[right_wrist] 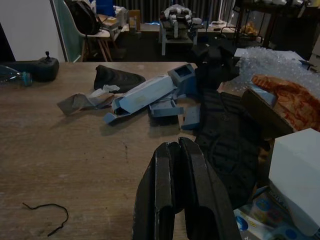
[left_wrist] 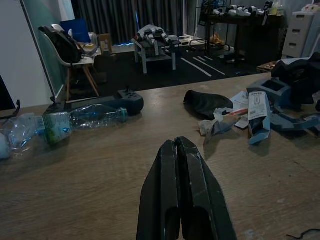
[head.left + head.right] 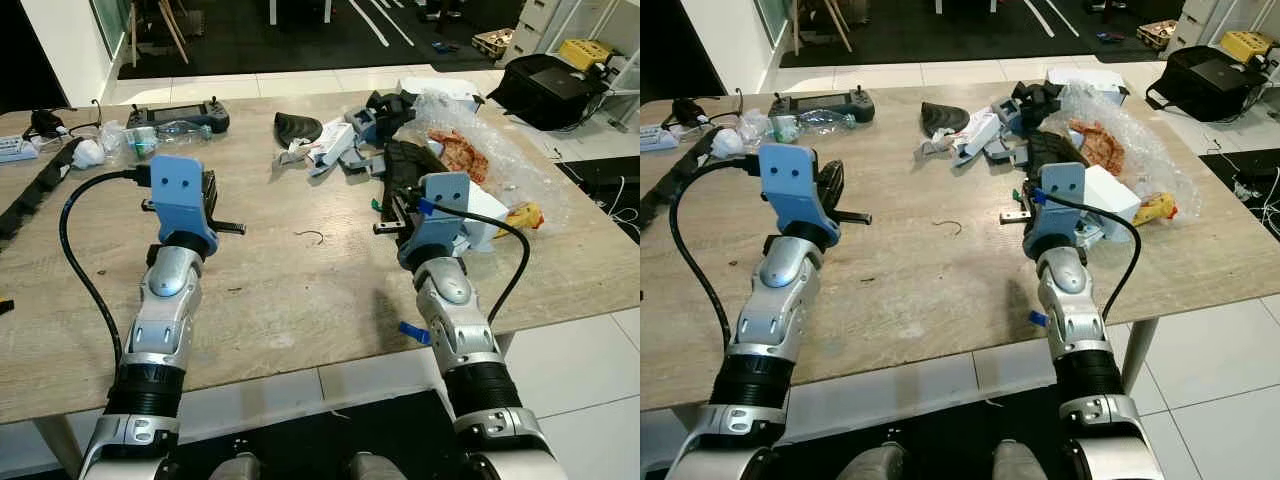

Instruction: Picking trash to rubbish bin

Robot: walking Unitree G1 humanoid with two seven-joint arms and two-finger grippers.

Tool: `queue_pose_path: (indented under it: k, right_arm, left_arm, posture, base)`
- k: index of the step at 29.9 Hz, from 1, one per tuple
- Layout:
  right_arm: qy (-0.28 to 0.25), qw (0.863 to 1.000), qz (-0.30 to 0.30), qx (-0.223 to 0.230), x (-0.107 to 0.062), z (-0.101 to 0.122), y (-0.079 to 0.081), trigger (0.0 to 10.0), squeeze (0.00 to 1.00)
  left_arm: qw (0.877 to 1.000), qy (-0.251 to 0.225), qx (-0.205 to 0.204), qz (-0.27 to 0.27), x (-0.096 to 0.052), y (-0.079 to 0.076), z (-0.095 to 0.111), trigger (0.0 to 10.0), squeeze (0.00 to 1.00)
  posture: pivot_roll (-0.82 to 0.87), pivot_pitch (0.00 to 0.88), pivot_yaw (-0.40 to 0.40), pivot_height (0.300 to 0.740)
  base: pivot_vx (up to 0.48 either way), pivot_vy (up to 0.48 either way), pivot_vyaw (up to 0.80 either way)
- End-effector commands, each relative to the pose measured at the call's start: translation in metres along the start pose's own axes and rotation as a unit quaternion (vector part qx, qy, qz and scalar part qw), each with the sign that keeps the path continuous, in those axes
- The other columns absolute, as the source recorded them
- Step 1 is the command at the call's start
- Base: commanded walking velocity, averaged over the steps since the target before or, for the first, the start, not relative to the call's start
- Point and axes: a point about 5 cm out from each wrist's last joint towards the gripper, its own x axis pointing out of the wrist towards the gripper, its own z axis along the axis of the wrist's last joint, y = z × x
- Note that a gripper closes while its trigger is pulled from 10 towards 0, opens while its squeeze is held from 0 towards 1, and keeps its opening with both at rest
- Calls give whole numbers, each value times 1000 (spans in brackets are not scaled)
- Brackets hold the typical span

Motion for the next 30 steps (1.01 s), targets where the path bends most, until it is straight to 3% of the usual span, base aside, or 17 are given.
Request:
queue_pose_path:
  k: [1, 18, 20, 24, 30]
  right_arm:
    - [9, 1000, -6, 10, -3, -6, -2, 10000, 0]
    - [-1, 1000, 6, 16, 0, -5, -3, 10000, 0]
    - [-1, 1000, 3, 19, 1, -3, -4, 10000, 0]
    - [-1, 1000, 12, 16, 2, -2, -2, 10000, 0]
    - [0, 1000, -2, 17, -2, -5, -9, 10000, 0]
  left_arm:
    - [1000, 12, 7, -11, -3, -5, -8, 10000, 0]
    - [1000, 6, 2, -13, -5, -9, -7, 10000, 0]
    - [999, 10, 23, -34, -4, -13, -7, 10000, 0]
    - [1000, 16, 0, -16, -5, -12, -10, 10000, 0]
    - [999, 14, 21, -27, -7, -15, -11, 10000, 0]
  posture:
    - [-10, 0, -34, 740]
    - [-3, 0, -38, 740]
    - [-3, 0, -38, 740]
    - [-11, 0, -40, 740]
    - [-13, 0, -41, 740]
  base:
    - [0, 0, 0]
    - [0, 0, -680]
    - [0, 0, -800]
    - [0, 0, -800]
    - [0, 0, -800]
